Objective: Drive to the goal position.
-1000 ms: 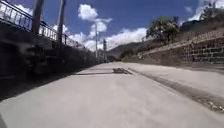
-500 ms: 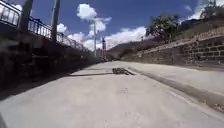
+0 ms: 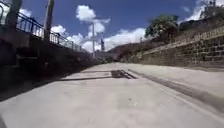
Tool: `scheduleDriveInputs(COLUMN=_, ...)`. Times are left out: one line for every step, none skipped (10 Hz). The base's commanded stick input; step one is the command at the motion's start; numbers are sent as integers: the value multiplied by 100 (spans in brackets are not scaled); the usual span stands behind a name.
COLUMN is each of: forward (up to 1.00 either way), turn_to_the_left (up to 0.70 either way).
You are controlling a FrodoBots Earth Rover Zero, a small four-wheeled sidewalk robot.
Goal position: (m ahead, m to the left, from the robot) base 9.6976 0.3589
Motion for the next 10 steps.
scheduleDriveInputs(forward=100, turn_to_the_left=-1)
scheduleDriveInputs(forward=100, turn_to_the_left=-1)
scheduleDriveInputs(forward=100, turn_to_the_left=-1)
scheduleDriveInputs(forward=100, turn_to_the_left=-1)
scheduleDriveInputs(forward=100, turn_to_the_left=-1)
scheduleDriveInputs(forward=100, turn_to_the_left=-1)
scheduleDriveInputs(forward=100, turn_to_the_left=-1)
scheduleDriveInputs(forward=100, turn_to_the_left=-1)
scheduleDriveInputs(forward=100, turn_to_the_left=-1)
scheduleDriveInputs(forward=100, turn_to_the_left=-1)
